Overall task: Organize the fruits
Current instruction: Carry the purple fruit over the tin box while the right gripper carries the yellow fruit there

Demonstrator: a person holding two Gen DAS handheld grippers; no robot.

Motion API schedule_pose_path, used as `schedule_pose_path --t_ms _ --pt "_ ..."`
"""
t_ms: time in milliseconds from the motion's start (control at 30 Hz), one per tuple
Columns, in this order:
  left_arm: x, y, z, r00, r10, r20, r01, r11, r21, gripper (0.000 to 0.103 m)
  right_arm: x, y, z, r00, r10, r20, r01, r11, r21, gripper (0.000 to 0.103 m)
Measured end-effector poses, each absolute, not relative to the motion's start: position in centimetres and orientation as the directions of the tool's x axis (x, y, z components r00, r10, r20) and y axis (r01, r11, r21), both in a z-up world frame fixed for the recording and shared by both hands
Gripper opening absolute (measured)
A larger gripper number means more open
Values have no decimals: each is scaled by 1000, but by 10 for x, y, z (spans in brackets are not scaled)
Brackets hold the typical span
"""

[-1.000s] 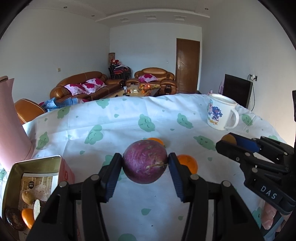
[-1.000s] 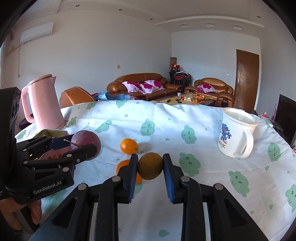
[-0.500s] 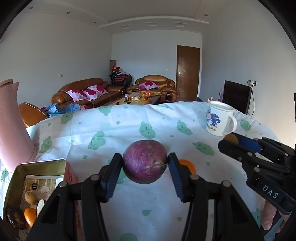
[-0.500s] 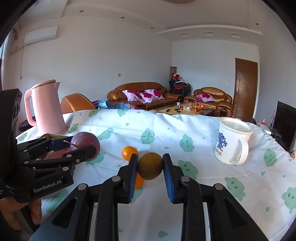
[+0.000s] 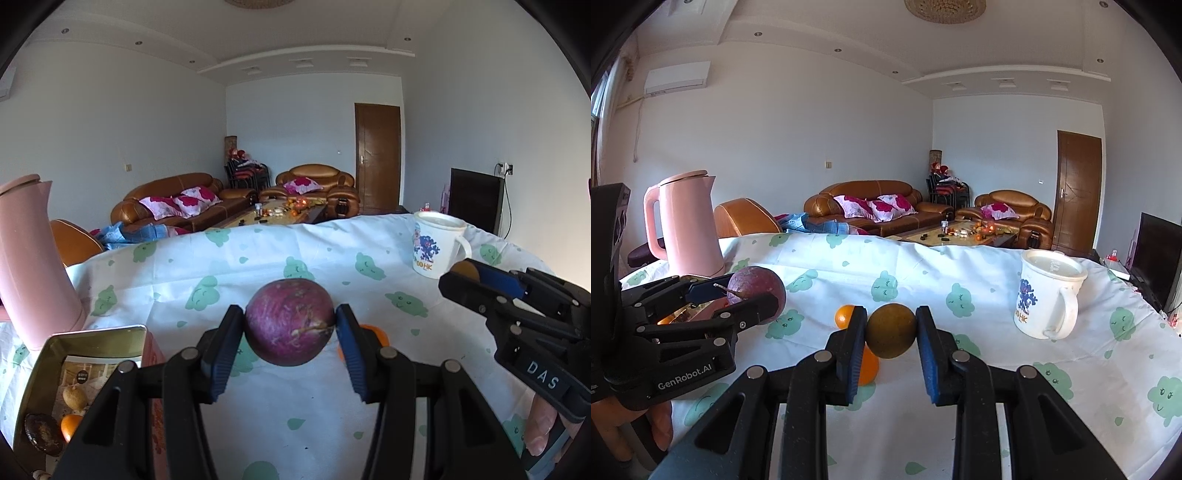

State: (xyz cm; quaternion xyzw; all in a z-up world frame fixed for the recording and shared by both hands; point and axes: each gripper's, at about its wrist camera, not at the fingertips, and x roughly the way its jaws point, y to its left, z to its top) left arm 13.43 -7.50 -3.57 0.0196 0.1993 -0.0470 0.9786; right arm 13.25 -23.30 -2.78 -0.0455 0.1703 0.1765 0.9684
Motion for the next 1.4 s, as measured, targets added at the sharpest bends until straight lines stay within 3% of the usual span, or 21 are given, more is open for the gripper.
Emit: schedule_pose_path --t_ms 367,1400 --pt "125 -75 -33 930 -62 -364 77 997 28 53 124 -232 -26 885 341 -316 -371 928 -39 29" --pt "104 -53 -38 916 -67 -396 63 998 -22 53 114 -206 -27 856 383 -346 -428 902 -59 29"
